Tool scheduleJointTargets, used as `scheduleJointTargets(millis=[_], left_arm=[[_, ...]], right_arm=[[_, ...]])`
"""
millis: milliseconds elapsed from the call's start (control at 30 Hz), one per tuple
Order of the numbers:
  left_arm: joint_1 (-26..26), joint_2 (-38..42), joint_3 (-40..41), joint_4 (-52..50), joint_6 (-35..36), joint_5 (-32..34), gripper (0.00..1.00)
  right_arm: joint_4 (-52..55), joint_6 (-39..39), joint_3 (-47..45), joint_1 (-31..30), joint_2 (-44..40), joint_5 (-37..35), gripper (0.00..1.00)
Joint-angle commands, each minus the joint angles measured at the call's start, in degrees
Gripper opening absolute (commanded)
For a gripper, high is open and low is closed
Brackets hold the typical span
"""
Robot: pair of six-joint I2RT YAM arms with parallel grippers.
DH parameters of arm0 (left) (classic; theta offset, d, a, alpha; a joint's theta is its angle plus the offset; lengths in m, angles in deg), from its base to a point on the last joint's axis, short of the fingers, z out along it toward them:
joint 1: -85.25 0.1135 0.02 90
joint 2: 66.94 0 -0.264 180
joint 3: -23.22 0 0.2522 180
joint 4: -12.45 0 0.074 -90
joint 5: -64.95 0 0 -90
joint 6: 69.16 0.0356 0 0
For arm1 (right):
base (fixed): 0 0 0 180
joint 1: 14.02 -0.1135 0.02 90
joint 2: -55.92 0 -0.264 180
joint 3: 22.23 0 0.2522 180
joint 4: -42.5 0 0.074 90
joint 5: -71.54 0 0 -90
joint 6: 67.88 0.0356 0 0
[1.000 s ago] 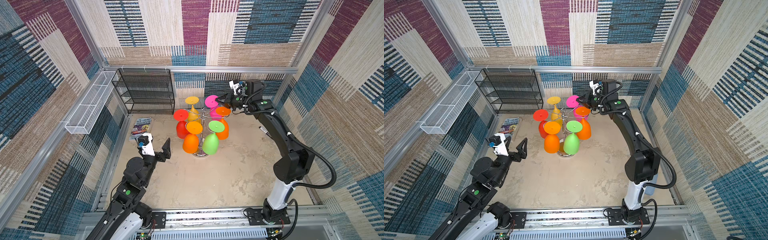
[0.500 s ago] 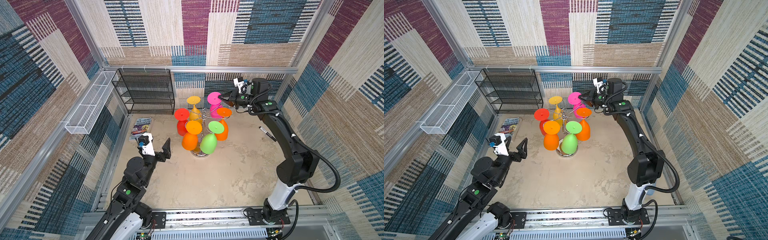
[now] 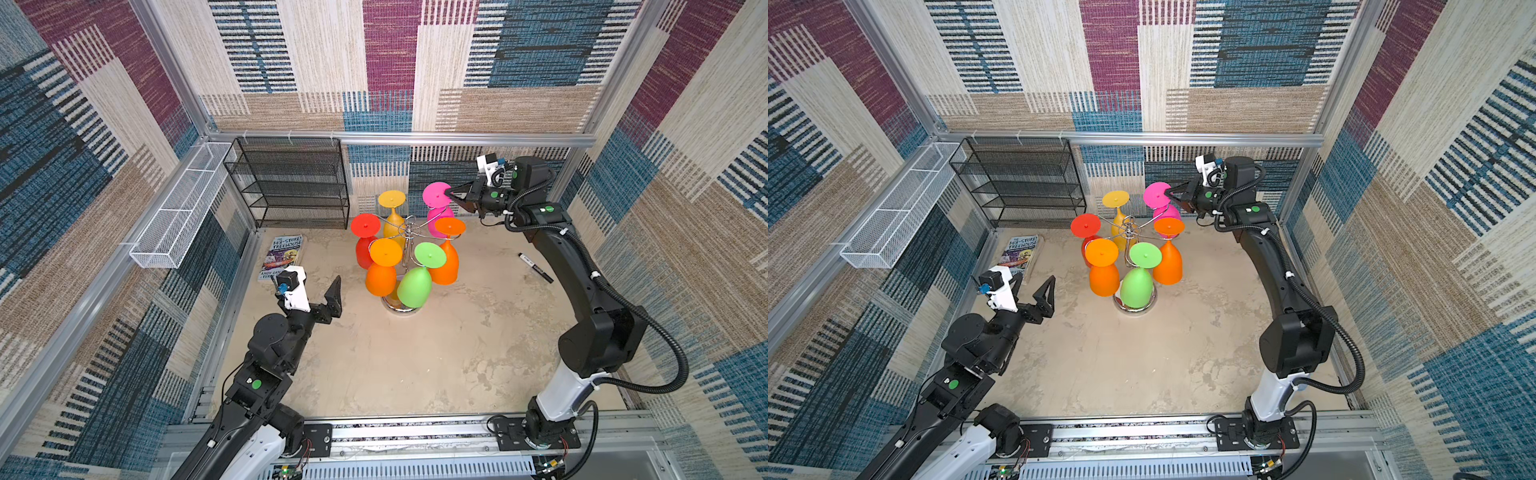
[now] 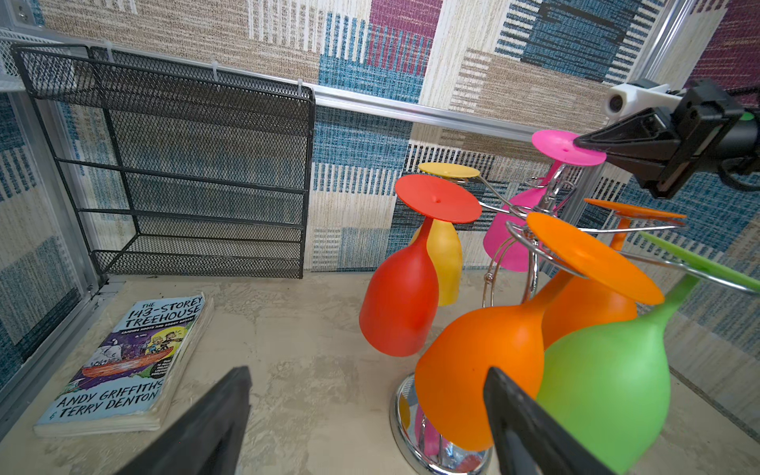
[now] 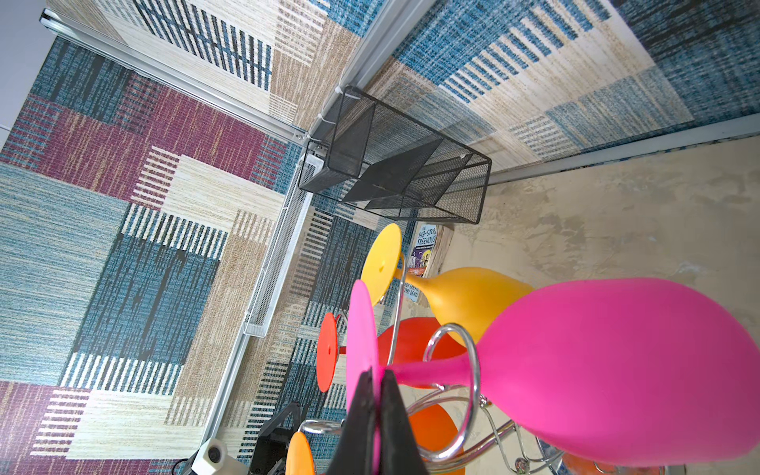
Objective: Take the wine glass off the wine glass rack
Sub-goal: Pick up the wine glass from the wine glass rack.
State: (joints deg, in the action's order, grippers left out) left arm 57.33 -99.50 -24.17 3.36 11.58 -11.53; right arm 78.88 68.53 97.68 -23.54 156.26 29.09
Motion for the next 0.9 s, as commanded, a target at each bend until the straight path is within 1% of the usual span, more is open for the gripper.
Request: scheduleJointTargets(millis=[0,100,633,867], left_arm=[[-0.13,0.04,-0.47,0.26,1.17,0.52,0.90],[-0.11,0.04,-0.56,0.18,1.26,0.63,0.90],[-0.16,-0.40,-0.47,0.29,1.26,0.81,0.90],[-0.20,-0.45,-0.47,0.26,1.35,1.00,0.90]], right_arm=[[-0.81,0.21,1.19,0.07,0.30,0.73,0.00],[0.51,-0.45,1.80,0.14,0.39,0.88,0.00],[-1.67,0.41,-4.06,-0.23,-4.10,1.58,0.00],[-3.01,1.40,-4.35,-2.81,-3.68,1.93,0.00]])
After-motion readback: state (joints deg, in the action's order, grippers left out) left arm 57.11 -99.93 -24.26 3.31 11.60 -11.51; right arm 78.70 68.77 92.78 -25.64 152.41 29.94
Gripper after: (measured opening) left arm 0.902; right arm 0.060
